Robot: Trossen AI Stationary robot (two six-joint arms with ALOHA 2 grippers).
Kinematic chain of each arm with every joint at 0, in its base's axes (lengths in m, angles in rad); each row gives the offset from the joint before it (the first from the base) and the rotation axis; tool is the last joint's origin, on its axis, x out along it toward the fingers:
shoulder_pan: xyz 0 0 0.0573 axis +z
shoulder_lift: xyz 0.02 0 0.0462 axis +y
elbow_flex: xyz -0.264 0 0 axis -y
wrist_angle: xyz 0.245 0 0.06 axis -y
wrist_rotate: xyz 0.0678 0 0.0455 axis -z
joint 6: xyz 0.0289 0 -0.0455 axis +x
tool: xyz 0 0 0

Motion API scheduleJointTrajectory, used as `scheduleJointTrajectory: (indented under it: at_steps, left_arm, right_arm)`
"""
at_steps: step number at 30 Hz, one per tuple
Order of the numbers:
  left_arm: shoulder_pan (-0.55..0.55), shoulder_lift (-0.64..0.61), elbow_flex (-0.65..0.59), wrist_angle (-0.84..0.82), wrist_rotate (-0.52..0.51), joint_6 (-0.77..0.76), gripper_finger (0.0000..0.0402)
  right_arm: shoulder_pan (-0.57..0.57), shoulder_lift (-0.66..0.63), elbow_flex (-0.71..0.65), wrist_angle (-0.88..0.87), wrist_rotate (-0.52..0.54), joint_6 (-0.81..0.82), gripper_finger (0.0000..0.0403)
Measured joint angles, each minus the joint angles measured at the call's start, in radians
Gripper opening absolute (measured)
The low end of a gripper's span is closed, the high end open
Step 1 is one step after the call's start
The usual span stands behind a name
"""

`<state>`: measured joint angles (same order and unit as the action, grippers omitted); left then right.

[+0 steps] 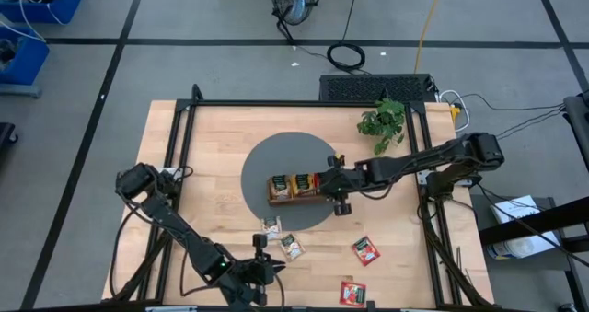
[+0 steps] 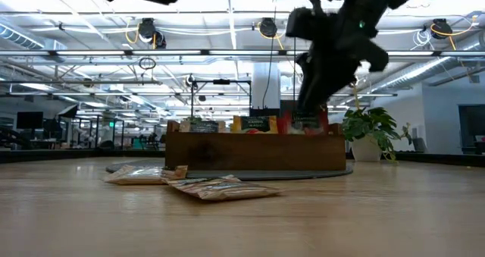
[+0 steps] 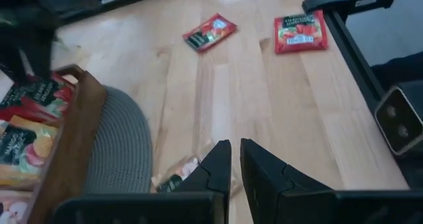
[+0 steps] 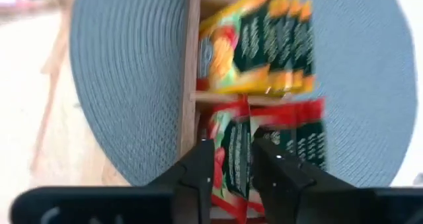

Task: Pick & Place Tea
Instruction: Put the top right red tea bag into the right section of the wooden organizer, then put the right brown tea bag into the left section of the wooden organizer

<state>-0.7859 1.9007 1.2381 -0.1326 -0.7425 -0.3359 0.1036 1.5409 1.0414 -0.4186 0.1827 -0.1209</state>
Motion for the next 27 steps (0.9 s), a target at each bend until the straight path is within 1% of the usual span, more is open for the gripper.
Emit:
scheduleJointTrajectory:
  at_steps: [3,6,8,9,11,13,16,17,18,20,22,27]
  left_arm:
    - [-0.017,0.0,0.0,-0.036,0.014,-0.045,0.0042]
    - [-0.034,0.0,0.0,-0.077,0.035,-0.095,0.0042]
    - [-0.041,0.0,0.0,-0.087,0.035,-0.12,0.0042]
    - [-0.041,0.004,0.0,-0.083,0.036,-0.124,0.0042]
    - [-0.034,0.009,0.0,-0.075,0.034,-0.137,0.0042]
    - [-0.015,0.021,0.0,-0.058,0.043,-0.15,0.0042]
    - [0.022,0.067,0.0,-0.008,0.124,-0.148,0.0042]
    - [0.038,0.089,0.0,0.017,0.162,-0.127,0.0042]
    - [0.055,0.111,0.0,0.058,0.198,-0.103,0.0042]
    - [0.086,0.139,0.0,0.089,0.264,-0.061,0.0042]
    - [0.121,0.149,0.0,0.098,0.305,-0.04,0.0042]
    - [0.169,0.152,0.0,0.113,0.327,-0.065,0.0042]
  right_arm:
    - [0.0,-0.05,0.01,0.005,0.001,0.026,0.0112]
    - [0.016,-0.1,0.01,0.043,0.0,0.135,0.012]
    - [0.049,-0.12,-0.016,0.114,-0.008,0.173,0.0123]
    - [0.072,-0.122,-0.041,0.165,-0.03,0.174,0.0125]
    - [0.122,-0.115,-0.114,0.322,-0.09,0.163,0.0125]
    - [0.172,-0.088,-0.2,0.538,-0.141,0.147,0.0124]
    - [0.232,-0.041,-0.317,0.875,-0.16,0.137,0.0118]
    - [0.246,-0.019,-0.34,0.967,-0.159,0.146,0.0116]
    - [0.258,-0.002,-0.359,1.023,-0.16,0.158,0.0113]
    - [0.279,0.038,-0.372,1.052,-0.16,0.174,0.0106]
    - [0.293,0.079,-0.37,1.056,-0.159,0.176,0.0099]
    - [0.305,0.186,-0.356,1.1,-0.16,0.143,0.0082]
